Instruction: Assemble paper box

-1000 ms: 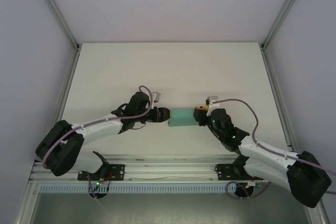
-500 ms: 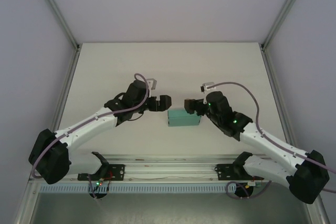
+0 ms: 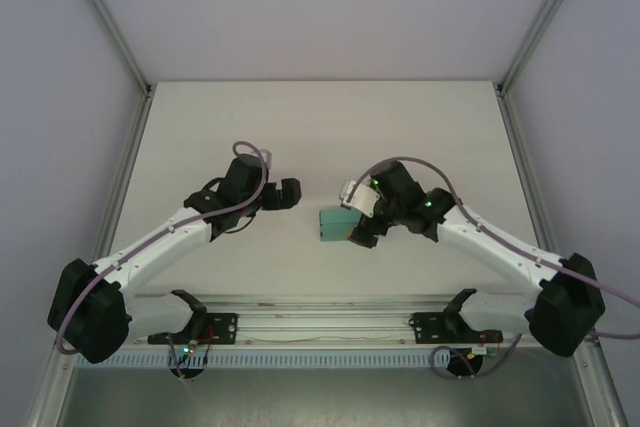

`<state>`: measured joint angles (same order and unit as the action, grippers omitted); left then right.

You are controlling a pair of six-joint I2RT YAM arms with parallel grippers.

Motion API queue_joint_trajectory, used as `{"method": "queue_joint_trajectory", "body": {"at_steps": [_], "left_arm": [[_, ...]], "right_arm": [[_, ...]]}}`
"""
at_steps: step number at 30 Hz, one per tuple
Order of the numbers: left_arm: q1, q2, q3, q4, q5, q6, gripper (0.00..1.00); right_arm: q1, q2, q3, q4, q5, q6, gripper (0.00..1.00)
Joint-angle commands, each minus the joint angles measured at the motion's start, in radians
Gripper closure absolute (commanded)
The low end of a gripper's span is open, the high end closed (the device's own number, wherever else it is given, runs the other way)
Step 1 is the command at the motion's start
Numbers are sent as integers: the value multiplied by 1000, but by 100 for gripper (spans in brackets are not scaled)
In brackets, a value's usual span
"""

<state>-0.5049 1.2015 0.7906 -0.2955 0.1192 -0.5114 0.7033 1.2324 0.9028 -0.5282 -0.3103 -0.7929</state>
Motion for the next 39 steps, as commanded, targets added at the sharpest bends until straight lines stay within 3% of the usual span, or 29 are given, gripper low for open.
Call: {"method": "queue_joint_trajectory", "body": {"at_steps": [1,6,20,23,29,31,39], "left_arm": [[30,-10,-57,11,-12,-35,0],[68,-8,-109,44,8,-80,0],[97,-15,-126,51,25,-81,0],[99,-18,-123,39,27,-77,0],[103,-37,-123,25,9,-77,0],[103,-45,-123,22,3,-77,0],[104,-67,-132,2,-17,-79,0]], "right_arm": [[-3,84,97,-96,21,-198,0],[7,229,206,-202,86,-223,5],[30,402,291,-274,122,-238,17],[40,417,296,-253,158,-221,25],[72,409,259,-95,346,-189,48],[83,417,246,-21,435,-187,52],[112,528,277,154,664,-215,52]]}}
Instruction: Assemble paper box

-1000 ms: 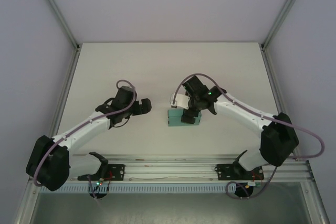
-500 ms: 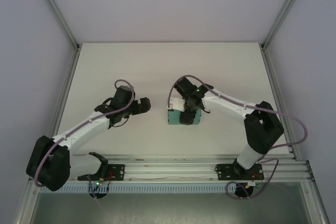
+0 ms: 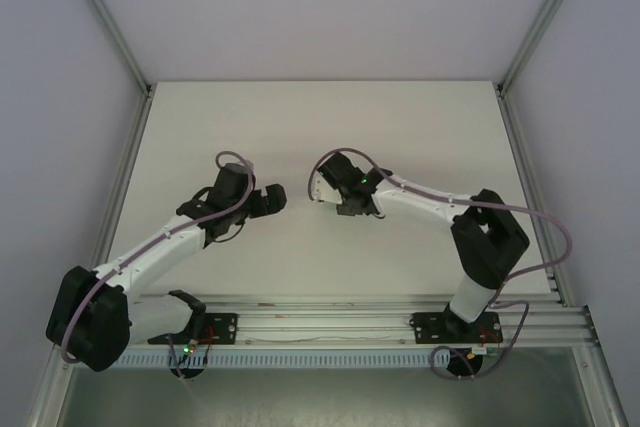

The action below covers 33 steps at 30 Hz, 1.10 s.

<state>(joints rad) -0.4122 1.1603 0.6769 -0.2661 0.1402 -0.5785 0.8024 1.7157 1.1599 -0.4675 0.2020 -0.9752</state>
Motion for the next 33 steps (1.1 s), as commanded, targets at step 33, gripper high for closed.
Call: {"method": "queue_joint_trajectory", "body": {"at_steps": [33], "left_arm": [[14,-107,8,-86,-115,19,0]], "right_arm": [[72,27,-32,-47,-59,87,14]]}}
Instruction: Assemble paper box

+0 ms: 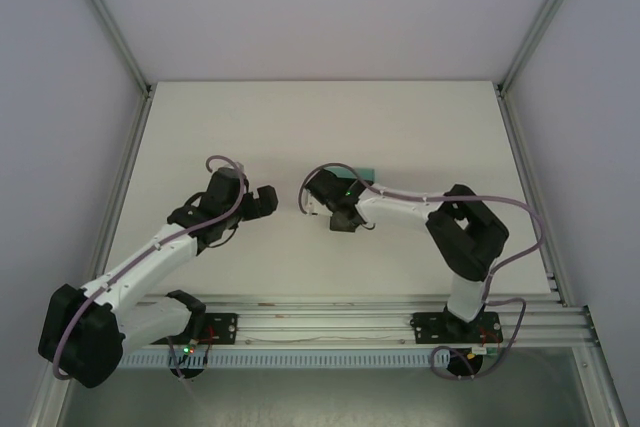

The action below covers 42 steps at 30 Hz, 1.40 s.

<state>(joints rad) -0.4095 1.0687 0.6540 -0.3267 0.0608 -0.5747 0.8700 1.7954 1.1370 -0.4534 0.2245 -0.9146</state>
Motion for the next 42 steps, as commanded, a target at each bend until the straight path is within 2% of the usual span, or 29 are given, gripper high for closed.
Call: {"method": "queue_joint_trajectory", "body": {"at_steps": [1,5,7,9,11,15,18,22,24,26,30,32,35,39,42], "left_arm": [[13,-14,35,-25,-36,17,0],[14,-15,59,-21,-72,17,0],[22,-16,77,-18,-117,46,0],[36,-17,90,2,-162,76,0],[60,-12,95,32,-218,101,0],[139,-9,96,94,-305,153,0],[216,-17,58,205,-286,218,0],[304,-22,-21,379,-274,308,0],[334,-5,-72,482,-325,359,0],[348,32,-116,582,-363,425,0],[357,110,-180,732,-329,496,0],[359,148,-221,830,-306,499,0],[361,191,-283,977,-275,524,0],[363,253,-332,1122,-296,539,0],[368,258,-333,1141,-246,544,0]], "right_arm": [[4,-66,-12,-61,-91,27,14],[5,-165,-45,-22,-115,32,12],[-3,-244,-73,18,-145,49,7],[-30,-330,-103,83,-167,101,1],[-80,-419,-148,190,-168,188,0],[-228,-584,-234,355,-151,419,0],[-365,-666,-269,372,-168,610,0],[-563,-726,-326,367,-188,844,0],[-672,-734,-372,389,-237,948,0],[-749,-737,-434,455,-200,1038,0],[-787,-737,-595,685,-90,967,0],[-798,-723,-636,737,-62,972,0],[-803,-682,-660,773,-77,939,0],[-805,-582,-694,900,-72,914,0],[-807,-494,-696,983,-68,912,0]]}}
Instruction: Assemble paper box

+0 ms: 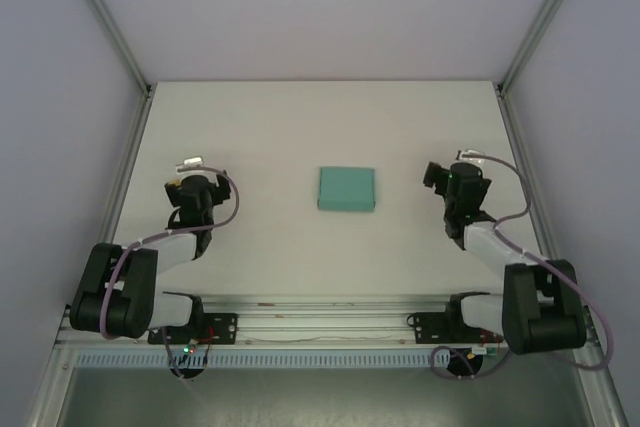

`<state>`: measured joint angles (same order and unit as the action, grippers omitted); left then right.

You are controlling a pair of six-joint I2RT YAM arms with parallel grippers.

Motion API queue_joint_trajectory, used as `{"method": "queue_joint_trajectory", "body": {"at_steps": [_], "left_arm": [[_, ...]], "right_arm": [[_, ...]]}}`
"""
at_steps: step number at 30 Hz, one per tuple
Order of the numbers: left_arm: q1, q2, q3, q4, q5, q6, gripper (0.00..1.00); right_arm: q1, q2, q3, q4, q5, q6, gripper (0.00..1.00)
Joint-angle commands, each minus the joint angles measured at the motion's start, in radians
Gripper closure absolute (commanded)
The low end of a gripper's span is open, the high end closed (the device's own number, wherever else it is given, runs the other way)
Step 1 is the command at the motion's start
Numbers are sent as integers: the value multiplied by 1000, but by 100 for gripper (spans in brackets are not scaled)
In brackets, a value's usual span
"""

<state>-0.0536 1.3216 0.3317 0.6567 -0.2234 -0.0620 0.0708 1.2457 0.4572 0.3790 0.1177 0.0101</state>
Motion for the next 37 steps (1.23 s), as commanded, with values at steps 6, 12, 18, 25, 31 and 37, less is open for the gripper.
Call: {"method": "queue_joint_trajectory", "body": {"at_steps": [6,12,18,25,31,37], "left_arm": [[23,21,-4,172,55,40,0],[47,215,-62,485,66,47,0],[57,185,-10,331,61,20,0],[57,192,-15,357,58,24,0],[56,192,-16,356,58,22,0],[57,191,-14,352,60,22,0]], "right_arm": [[-12,177,-68,391,5,-33,0],[-72,250,-80,479,-114,-1,0],[-96,253,-62,439,-118,23,0],[-96,250,-63,438,-119,21,0],[-95,251,-61,438,-118,19,0],[-93,251,-62,437,-115,21,0]]}}
